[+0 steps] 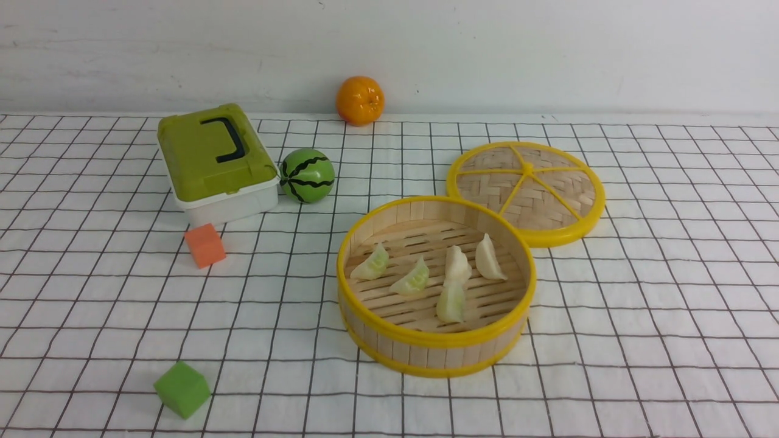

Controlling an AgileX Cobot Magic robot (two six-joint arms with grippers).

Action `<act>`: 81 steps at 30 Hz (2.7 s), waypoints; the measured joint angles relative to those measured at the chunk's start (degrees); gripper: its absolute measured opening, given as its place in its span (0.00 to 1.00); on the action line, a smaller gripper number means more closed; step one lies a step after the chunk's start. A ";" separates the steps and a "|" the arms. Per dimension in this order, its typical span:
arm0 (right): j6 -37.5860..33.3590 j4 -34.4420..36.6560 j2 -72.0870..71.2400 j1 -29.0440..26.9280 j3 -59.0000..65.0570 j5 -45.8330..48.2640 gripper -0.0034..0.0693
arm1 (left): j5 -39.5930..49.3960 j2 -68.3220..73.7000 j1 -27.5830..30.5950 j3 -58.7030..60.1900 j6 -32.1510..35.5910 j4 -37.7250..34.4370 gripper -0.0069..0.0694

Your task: Put the dumplings into the steamer on the table with the white tablecloth.

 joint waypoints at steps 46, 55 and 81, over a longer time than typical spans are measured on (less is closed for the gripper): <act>8.28 -5.48 -12.07 -9.15 9.82 12.87 0.06 | 0.15 0.00 0.00 0.00 -0.11 0.06 0.28; 8.28 -5.48 -12.07 -9.15 9.82 12.88 0.07 | 0.15 0.00 0.00 0.00 -0.11 1.41 0.29; 8.28 -5.48 -12.07 -9.15 9.82 12.93 0.11 | -33.13 -6.65 30.25 29.05 6.99 -9.01 0.07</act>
